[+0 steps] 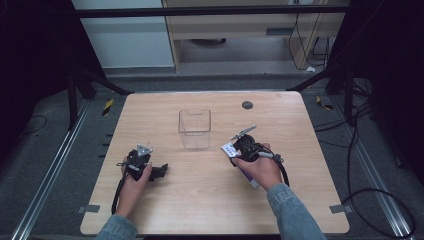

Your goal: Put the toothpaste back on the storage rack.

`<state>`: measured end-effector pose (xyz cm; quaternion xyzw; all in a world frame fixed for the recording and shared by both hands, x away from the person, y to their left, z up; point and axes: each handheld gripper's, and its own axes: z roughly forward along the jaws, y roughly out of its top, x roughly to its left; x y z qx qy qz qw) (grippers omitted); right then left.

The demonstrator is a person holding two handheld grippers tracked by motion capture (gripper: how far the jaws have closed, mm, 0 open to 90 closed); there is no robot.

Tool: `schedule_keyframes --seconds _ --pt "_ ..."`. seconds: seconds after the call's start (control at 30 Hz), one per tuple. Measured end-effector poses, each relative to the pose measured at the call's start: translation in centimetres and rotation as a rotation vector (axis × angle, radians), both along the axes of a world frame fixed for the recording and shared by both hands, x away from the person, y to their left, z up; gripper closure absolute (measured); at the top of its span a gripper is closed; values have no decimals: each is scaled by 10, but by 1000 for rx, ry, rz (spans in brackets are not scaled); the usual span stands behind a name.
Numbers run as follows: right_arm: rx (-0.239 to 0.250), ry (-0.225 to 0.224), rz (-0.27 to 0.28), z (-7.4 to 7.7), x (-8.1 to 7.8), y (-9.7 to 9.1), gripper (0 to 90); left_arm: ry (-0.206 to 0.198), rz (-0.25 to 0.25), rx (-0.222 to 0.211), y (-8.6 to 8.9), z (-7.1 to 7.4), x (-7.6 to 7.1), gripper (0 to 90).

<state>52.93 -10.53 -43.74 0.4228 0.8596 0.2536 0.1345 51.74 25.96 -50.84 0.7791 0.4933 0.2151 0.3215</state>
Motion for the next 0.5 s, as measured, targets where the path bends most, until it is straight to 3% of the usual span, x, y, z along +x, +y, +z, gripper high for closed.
schedule_keyframes --seconds 0.5 --pt "-24 30 -12 -4 8 6 496 0 0 0 0 0 0 0"
